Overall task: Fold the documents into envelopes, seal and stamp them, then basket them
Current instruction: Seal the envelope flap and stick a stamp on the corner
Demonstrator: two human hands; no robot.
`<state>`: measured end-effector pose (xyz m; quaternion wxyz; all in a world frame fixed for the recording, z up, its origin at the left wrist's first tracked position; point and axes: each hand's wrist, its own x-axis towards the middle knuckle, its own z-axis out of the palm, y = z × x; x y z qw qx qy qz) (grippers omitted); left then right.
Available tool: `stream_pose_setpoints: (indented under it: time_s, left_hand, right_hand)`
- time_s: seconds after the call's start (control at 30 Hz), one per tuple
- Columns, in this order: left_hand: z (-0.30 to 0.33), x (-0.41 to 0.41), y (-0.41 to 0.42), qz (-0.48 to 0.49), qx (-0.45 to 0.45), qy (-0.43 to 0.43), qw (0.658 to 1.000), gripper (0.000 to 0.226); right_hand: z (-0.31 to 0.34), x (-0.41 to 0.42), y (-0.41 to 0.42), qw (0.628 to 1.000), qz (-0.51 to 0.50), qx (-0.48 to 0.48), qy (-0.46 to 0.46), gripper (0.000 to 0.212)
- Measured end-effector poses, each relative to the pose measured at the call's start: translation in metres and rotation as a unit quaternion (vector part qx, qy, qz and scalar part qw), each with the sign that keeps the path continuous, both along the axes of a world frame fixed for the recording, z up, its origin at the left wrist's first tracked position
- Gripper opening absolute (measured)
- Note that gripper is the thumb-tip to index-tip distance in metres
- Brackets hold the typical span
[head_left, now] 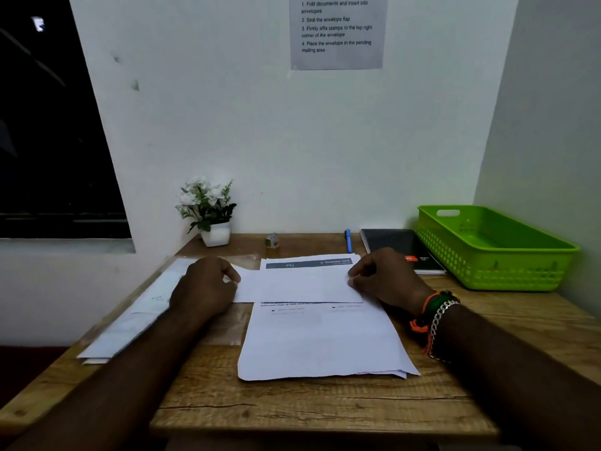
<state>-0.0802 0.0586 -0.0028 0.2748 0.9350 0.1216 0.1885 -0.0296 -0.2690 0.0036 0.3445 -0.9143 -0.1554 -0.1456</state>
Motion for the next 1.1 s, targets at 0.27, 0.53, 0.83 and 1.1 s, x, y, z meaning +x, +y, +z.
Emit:
stream_pose_setpoints:
  time_s: [0.27,0.53,0.83,1.1]
  left_hand:
    - [0.04,0.024,0.006,-0.035,0.085,0.038,0.995,0.026]
    - [0.043,0.137,-0.025,-0.093,0.105,0.009,0.99,0.046]
    - [0.006,0.222,-0.027,-0.079,0.171,0.084,0.979,0.046]
    - [0.028,0.172,-0.05,-0.14,0.091,0.002,0.986,0.015]
  right_hand:
    - [-0.003,0.007,-0.002,1.0,0.006,-0.01,0.0,0.012]
    - [-0.004,0.012,-0.003,0.997,0.008,0.051,-0.06,0.015]
    - [-0.005,0.013,-0.002,0.993,0.005,0.079,-0.085,0.014]
    - [-0.001,0.01,-0.001,0.992,0.004,0.084,-0.09,0.012]
